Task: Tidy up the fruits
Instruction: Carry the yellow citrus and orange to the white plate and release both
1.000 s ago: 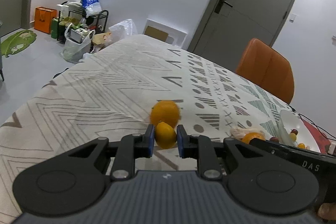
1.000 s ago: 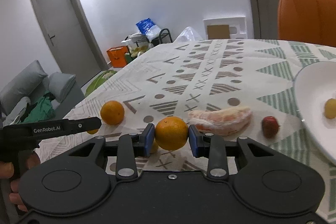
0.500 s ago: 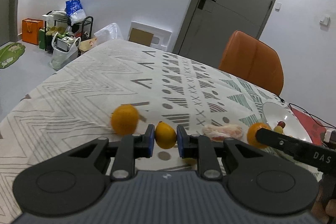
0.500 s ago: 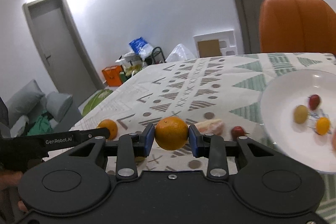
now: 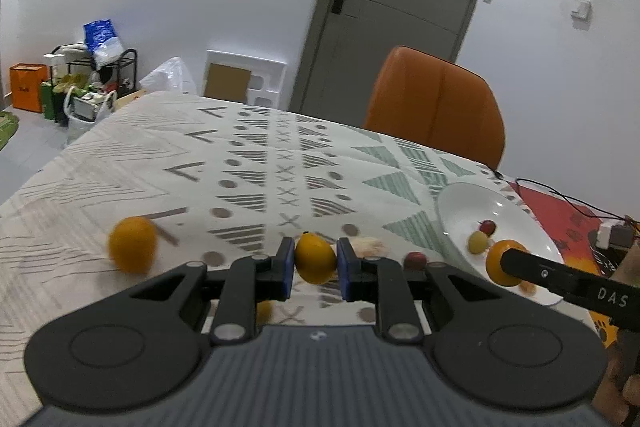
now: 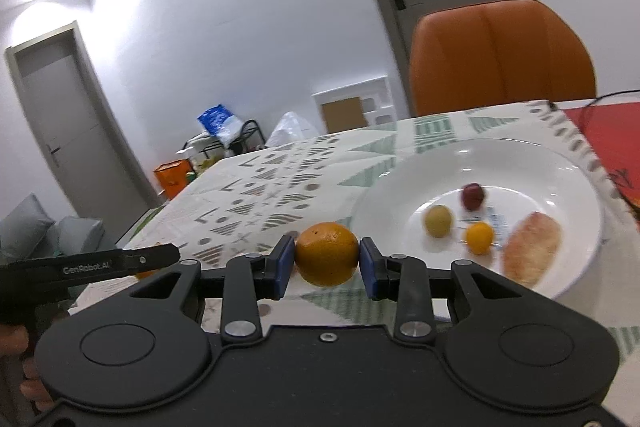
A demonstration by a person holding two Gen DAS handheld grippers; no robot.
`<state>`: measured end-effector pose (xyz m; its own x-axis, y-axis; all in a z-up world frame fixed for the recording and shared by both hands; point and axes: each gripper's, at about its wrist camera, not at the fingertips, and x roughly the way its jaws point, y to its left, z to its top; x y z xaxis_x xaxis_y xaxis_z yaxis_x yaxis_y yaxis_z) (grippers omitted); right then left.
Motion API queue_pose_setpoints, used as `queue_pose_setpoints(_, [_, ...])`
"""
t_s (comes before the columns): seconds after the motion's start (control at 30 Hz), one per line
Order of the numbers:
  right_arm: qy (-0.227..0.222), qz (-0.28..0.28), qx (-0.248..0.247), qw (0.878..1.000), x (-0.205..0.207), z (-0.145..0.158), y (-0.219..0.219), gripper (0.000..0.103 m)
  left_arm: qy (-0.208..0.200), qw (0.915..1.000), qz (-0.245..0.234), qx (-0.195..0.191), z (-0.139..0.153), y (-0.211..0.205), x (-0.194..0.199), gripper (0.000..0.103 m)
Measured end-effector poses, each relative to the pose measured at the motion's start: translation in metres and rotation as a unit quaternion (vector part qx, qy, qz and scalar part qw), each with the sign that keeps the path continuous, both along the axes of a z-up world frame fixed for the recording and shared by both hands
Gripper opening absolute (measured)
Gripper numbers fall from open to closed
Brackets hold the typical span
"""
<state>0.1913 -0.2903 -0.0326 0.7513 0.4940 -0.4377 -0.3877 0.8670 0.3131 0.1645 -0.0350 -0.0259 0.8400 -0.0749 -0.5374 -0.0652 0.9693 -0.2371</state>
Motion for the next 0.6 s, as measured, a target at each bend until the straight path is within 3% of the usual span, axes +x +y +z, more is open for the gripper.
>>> queue_pose_setpoints(0.43, [0.006, -0.055, 0.006, 0.998, 0.007, -0.014, -0.048, 0.034, 0.005, 0.9985, -0.049, 0.024, 0.0, -0.062, 0.024, 0.021])
queue_pose_setpoints(0.6, [0.01, -0.067, 0.014, 0.998, 0.008, -0.021, -0.064, 0.039, 0.011, 0.9968, -0.072, 0.033, -0.002, -0.091, 0.034, 0.021])
